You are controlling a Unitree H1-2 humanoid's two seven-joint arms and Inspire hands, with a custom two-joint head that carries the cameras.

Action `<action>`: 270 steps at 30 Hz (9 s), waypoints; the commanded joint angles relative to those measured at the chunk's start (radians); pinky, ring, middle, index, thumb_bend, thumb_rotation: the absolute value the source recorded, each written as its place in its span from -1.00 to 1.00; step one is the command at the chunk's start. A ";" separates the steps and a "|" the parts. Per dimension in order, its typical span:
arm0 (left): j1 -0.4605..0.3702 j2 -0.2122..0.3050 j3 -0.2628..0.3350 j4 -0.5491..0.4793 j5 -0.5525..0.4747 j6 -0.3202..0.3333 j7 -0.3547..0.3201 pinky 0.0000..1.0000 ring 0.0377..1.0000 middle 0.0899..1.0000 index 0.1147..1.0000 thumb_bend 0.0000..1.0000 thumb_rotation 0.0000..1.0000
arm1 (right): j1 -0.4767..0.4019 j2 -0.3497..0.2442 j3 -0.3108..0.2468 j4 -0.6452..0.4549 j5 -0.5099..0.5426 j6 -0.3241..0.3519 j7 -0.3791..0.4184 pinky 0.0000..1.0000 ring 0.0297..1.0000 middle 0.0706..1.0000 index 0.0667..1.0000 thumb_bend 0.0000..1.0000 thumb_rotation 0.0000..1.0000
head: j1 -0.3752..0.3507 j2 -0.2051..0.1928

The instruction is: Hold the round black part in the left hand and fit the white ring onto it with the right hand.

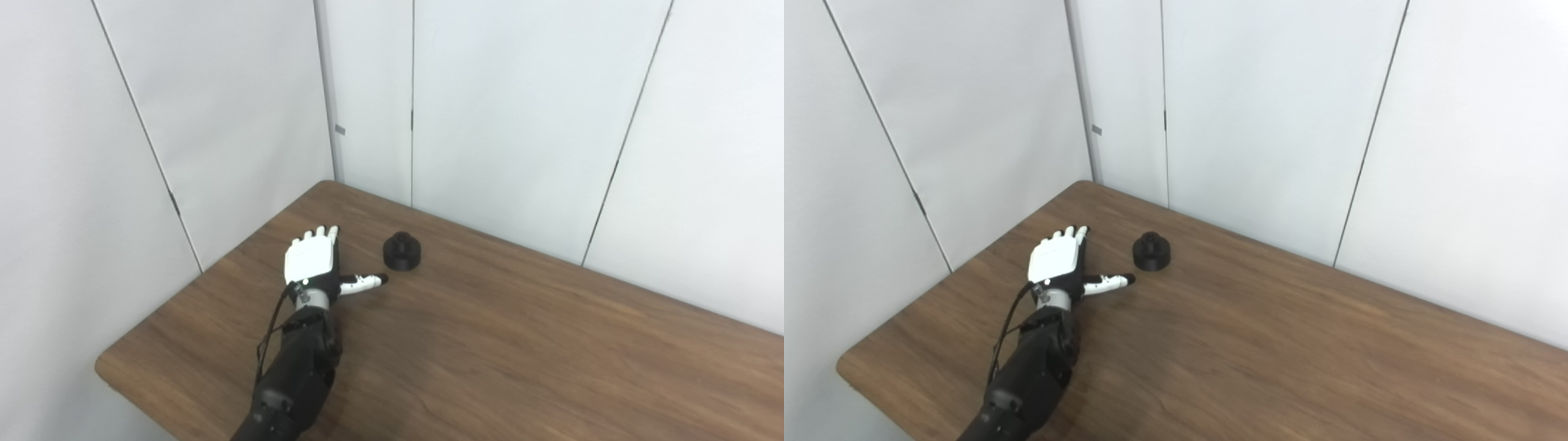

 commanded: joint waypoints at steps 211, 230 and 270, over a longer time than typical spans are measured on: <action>0.062 0.063 -0.571 -0.027 -0.287 -0.853 -0.074 1.00 0.72 0.61 -0.18 0.03 -0.90 | 0.144 0.087 -0.066 -0.401 -0.326 0.262 -0.410 0.99 1.00 1.00 0.96 0.35 0.57 | -0.837 0.243; -0.021 0.203 -0.675 0.112 -0.413 -0.933 0.048 1.00 0.74 0.61 -0.18 0.03 -0.90 | -0.160 -0.078 -0.075 -0.302 -1.046 0.679 -0.410 0.60 0.99 1.00 0.95 0.68 0.52 | -1.201 0.180; -0.083 0.288 -0.932 0.113 -0.564 -0.933 0.124 1.00 0.75 0.63 -0.18 0.03 -0.91 | -0.547 -0.452 0.110 -0.135 -1.371 0.752 0.095 0.88 1.00 1.00 0.80 0.87 0.13 | -1.306 0.143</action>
